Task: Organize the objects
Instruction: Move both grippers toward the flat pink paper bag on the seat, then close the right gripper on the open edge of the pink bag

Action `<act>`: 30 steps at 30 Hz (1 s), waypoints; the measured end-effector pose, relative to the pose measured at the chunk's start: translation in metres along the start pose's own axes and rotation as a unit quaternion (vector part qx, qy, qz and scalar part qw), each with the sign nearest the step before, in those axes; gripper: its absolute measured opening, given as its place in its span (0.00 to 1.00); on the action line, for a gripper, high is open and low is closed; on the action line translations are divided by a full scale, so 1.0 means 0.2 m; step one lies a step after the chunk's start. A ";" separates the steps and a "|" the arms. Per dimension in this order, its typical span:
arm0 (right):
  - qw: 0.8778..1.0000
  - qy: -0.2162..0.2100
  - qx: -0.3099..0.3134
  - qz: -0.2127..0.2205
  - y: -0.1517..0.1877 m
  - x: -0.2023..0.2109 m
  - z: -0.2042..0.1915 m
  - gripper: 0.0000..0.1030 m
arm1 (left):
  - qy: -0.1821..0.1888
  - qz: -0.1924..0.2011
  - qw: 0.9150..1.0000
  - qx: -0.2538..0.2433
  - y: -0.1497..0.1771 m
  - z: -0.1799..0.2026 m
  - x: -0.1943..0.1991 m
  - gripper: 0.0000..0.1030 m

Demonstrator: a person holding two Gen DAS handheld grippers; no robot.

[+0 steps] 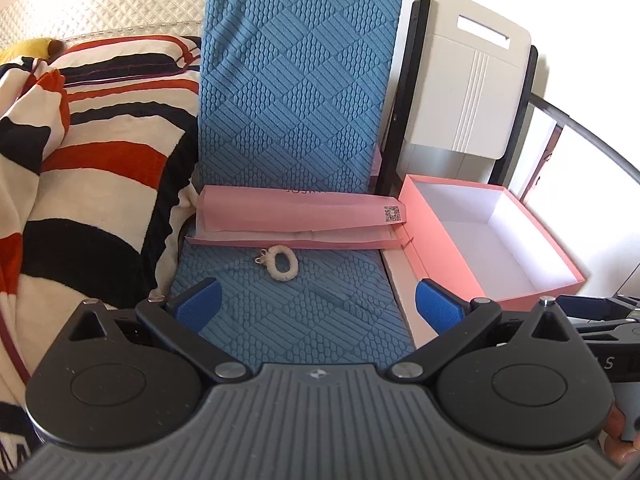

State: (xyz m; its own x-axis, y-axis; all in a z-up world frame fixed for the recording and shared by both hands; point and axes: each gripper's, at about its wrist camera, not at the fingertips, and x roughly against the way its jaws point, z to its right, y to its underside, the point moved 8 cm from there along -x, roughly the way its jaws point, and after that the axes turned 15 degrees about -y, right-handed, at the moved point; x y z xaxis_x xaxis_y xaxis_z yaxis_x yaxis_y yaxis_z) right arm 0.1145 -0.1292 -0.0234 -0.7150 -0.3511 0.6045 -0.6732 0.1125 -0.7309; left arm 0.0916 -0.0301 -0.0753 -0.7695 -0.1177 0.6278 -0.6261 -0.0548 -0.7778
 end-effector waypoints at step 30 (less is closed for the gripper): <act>0.999 -0.002 0.001 0.032 -0.12 -0.49 0.17 1.00 | -0.033 -0.028 0.999 0.015 0.01 -0.02 -0.74 1.00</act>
State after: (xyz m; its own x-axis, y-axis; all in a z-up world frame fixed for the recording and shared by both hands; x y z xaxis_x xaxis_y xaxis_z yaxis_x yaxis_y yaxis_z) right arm 0.2074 -0.1291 -0.0750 -0.7563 -0.3475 0.5543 -0.6250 0.1332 -0.7692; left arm 0.2038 -0.0082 -0.1702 -0.7220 -0.1789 0.6683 -0.6637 -0.0935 -0.7421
